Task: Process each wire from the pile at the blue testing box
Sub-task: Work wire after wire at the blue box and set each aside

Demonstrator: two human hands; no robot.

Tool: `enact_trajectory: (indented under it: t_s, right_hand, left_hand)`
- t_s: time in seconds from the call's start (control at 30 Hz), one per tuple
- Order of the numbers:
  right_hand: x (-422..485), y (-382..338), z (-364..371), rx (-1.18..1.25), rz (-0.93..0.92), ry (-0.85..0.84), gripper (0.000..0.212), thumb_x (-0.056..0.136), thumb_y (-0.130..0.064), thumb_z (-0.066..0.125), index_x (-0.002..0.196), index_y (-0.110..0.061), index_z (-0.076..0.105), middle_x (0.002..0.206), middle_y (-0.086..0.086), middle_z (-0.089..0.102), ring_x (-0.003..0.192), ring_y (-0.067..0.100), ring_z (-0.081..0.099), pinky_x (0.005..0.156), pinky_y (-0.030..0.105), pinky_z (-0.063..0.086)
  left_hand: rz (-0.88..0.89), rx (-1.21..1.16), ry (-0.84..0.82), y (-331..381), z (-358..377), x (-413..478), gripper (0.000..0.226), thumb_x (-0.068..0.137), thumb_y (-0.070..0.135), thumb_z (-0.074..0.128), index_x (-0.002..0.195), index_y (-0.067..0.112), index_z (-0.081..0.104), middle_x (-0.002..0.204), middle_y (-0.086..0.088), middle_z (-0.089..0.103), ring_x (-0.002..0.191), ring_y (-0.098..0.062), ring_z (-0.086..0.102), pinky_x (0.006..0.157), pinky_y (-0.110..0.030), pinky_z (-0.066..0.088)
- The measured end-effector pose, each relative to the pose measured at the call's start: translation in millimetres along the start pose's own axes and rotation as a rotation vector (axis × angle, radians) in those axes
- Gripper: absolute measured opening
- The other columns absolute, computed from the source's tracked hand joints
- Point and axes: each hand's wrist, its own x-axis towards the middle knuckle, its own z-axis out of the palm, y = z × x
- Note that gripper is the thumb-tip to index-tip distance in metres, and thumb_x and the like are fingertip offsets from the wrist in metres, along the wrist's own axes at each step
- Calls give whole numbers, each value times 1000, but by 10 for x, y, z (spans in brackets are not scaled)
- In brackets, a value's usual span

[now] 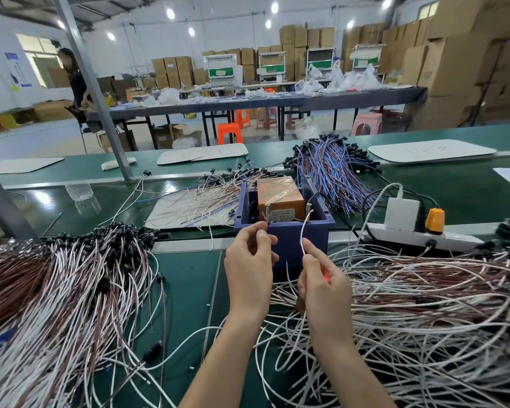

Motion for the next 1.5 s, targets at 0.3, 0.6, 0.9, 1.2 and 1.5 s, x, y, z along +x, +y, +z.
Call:
enact_trajectory:
  t_s: [0.3, 0.6, 0.9, 1.2, 1.5]
  right_hand:
    - [7, 7, -11, 6, 3, -1, 29, 104, -13, 51, 122, -28, 68, 53, -5, 35, 44, 6, 29, 39, 20, 26]
    - [13, 27, -15, -21, -5, -8, 30, 104, -14, 51, 123, -29, 68, 54, -4, 35, 43, 5, 30, 39, 20, 29]
    - [-11, 7, -43, -52, -48, -75, 29, 106, -29, 45, 124, -34, 67, 52, -3, 43, 44, 7, 34, 41, 21, 32]
    - [-215, -270, -230, 251, 110, -313, 78, 76, -84, 31, 137, -40, 50, 108, -2, 73, 46, 8, 31, 42, 22, 34]
    - [-253, -695, -611, 484, 116, -346, 80, 76, -84, 37, 141, -40, 49, 82, 0, 61, 61, 12, 44, 60, 28, 39]
  left_hand:
    - [3, 6, -7, -1, 2, -5, 17, 103, 18, 53, 104, 30, 65, 80, 8, 73, 58, -5, 62, 61, -23, 54]
    - [2, 15, -2, -13, -3, 4, 16, 103, 18, 53, 107, 25, 67, 78, 9, 72, 58, -4, 61, 60, -23, 52]
    - [-10, 31, 11, 22, -15, -17, 16, 104, 20, 52, 104, 30, 64, 80, 9, 72, 58, -4, 61, 62, -22, 52]
    - [-60, 43, 69, 160, -259, -229, 21, 105, 18, 47, 118, 30, 58, 93, 4, 71, 81, -13, 69, 78, -32, 56]
    - [393, 438, -169, 704, -213, -607, 25, 103, 28, 45, 123, 35, 58, 124, 27, 52, 125, 6, 43, 103, -23, 38]
